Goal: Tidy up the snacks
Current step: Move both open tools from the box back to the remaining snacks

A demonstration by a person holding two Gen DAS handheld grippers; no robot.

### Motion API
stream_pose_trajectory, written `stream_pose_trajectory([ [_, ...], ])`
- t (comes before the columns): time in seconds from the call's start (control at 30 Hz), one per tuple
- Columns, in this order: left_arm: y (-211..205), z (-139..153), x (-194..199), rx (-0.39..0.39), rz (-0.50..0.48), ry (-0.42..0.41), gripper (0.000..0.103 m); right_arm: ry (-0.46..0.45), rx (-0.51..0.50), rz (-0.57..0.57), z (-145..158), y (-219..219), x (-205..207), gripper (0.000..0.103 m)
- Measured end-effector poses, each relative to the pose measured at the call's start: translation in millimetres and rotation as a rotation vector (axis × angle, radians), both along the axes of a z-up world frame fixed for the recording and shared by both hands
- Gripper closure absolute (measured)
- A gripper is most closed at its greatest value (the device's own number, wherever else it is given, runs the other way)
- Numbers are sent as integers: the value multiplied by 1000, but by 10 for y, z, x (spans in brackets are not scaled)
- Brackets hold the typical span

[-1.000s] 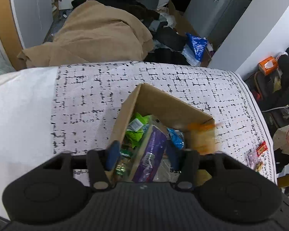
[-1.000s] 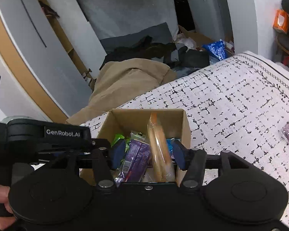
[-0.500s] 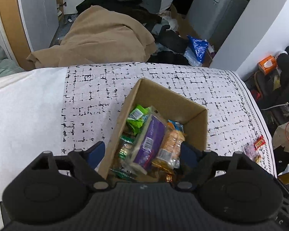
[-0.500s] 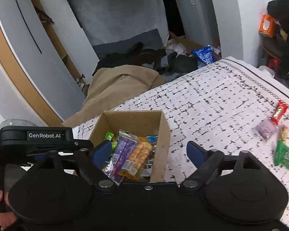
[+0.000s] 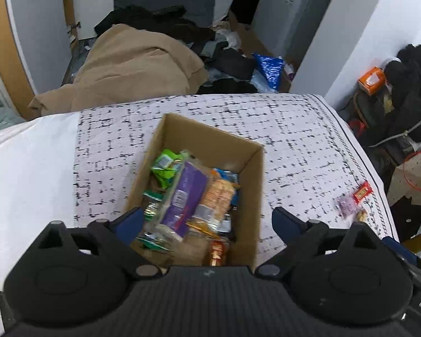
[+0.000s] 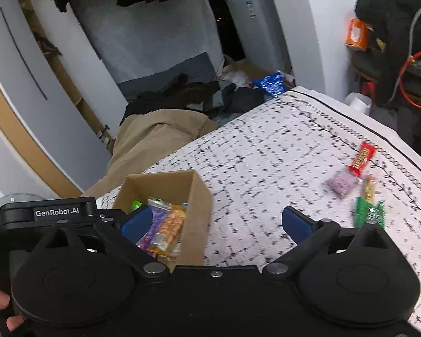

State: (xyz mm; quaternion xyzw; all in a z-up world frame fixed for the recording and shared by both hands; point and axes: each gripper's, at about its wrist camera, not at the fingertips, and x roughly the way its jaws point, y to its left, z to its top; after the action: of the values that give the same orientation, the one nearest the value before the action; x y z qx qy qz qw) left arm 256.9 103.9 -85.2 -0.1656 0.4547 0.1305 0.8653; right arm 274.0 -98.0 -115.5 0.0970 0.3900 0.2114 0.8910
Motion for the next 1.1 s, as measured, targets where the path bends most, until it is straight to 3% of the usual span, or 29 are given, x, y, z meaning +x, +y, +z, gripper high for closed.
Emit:
stream_pose_trajectory([
  [0.1, -135, -1, 15, -10, -16, -8, 0, 2, 10, -32, -11, -134, -5, 2],
  [0.67, -934, -120, 284, -20, -109, -16, 0, 9, 21, -165, -134, -843, 57, 1],
  [1.0, -1280, -225, 496, 9, -121, 4, 0, 29, 33, -274, -271, -1219, 186, 2],
  [1.1, -1330, -287, 564, -18, -119, 18, 0, 43, 40, -303, -328, -1314, 245, 4],
])
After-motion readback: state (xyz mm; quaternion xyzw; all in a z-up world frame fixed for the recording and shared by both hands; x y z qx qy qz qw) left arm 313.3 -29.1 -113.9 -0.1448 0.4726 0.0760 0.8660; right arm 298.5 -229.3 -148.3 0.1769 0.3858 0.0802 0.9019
